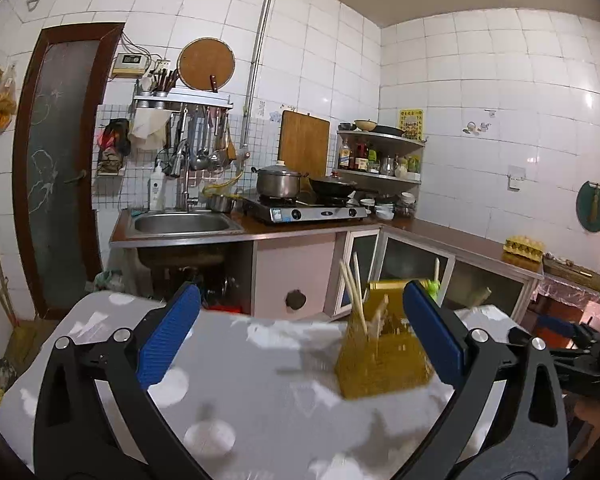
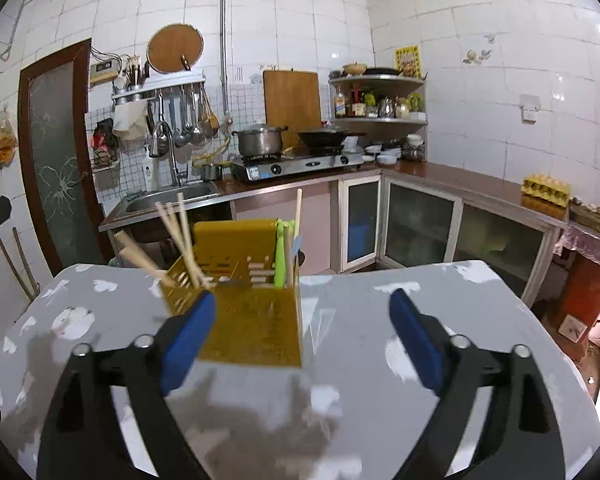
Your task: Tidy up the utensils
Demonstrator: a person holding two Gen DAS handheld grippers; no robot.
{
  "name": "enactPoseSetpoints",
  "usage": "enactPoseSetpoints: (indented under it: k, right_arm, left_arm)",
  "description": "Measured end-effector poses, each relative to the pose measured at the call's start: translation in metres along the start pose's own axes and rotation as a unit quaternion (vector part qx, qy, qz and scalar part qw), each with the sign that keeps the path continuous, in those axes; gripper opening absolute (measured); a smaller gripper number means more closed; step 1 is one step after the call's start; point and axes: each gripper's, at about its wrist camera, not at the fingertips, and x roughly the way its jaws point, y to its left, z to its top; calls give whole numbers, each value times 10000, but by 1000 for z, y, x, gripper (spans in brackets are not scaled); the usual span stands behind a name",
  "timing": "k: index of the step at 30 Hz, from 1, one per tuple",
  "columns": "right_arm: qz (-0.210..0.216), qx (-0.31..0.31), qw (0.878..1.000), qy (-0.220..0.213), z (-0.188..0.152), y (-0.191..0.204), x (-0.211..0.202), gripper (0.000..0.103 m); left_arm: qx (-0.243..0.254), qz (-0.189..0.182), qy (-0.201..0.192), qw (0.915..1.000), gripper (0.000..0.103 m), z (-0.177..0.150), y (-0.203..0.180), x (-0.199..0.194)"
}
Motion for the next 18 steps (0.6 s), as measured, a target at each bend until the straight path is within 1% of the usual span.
enactPoseSetpoints:
  k: [2,4,6,9,11,13,15,18]
  right_arm:
    - [-25,-40,9999,-113,-15,6,-31,98]
    - [-15,-60,9999,-160,-26,12,-54,98]
    - [-45,-91,9998,-179,-38,16,-77,99]
    - [-30,-137,9992,-379,-54,24,-106,99]
    - [-94,-165,9988,-459,-68,28,-120,99]
    - [-92,-229,9985,-488,-81,33,-127,99]
    - [-120,-328,9981,-514,-96,39,-132,99]
    - [-147,-318,9978,-561,-113,40,-135,99]
  left_arm:
    - [12,6,110,9999,98,-12,2,-17]
    - [61,28,244,9997,98,-30,2,-36]
    - [143,70,288,9995,98,-47,0,-54]
    - [290,144,279,9991,98,-68,-5,-76]
    - [346,160,295,9988,98,-87,-9,-93]
    - [225,160,355,9990,98,-103,-10,-104]
    - [172,120,387,9990,98,-117,-11,-113]
    - [280,155,357,9989,98,-131,-12,-118]
